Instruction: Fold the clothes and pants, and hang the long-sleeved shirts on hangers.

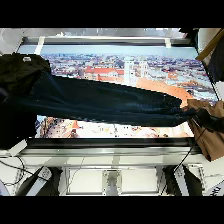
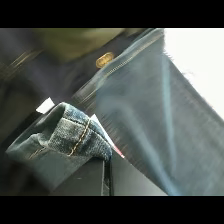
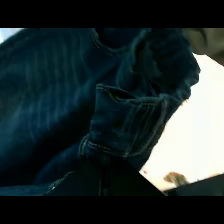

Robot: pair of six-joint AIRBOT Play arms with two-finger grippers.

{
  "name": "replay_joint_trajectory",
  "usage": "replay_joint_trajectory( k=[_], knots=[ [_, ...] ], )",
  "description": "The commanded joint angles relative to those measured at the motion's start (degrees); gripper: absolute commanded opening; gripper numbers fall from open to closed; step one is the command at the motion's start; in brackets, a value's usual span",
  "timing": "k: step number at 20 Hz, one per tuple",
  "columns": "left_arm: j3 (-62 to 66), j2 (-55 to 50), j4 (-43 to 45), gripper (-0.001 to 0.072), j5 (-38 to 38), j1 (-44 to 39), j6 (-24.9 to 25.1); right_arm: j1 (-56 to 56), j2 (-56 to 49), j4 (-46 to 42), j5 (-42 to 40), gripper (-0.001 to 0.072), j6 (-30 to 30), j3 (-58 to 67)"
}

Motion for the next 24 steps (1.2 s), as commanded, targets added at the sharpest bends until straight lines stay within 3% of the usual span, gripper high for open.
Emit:
replay_joint_trajectory(
  k=[1, 4, 7, 11, 15, 20, 24],
  knots=[
    [8.3, -12.0, 12.4, 0.0011, 11.9, -13.1, -12.1, 10.6, -6.4, 1.8, -15.3, 0.0024, 4.4, 1.6],
    [19.0, -24.6, 26.6, 0.0011, 12.3, -19.3, -22.2, 17.0, -15.9, 1.8, -22.9, 0.0024, 5.9, 8.2],
    [28.6, -34.0, 34.9, 0.0010, 12.3, -22.3, -29.6, 19.6, -26.6, 1.8, -26.0, 0.0024, 8.7, 16.5],
    [36.3, -42.2, 35.2, 0.0011, 12.2, -23.1, -31.1, 20.7, -38.9, 1.8, -26.1, 0.0024, 10.9, 25.2],
    [37.1, -45.9, 35.2, 0.0011, 17.7, -23.3, -34.6, 21.4, -45.8, 2.2, -31.1, 0.0024, 14.4, 26.3],
    [37.2, -49.0, 35.2, 0.0011, 22.3, -23.5, -37.9, 21.4, -48.6, 3.4, -36.7, 0.0024, 18.8, 26.3],
    [37.2, -49.6, 35.2, 0.0013, 26.0, -24.7, -38.2, 22.2, -48.6, 3.5, -37.2, 0.0040, 18.4, 26.3]
  ],
)
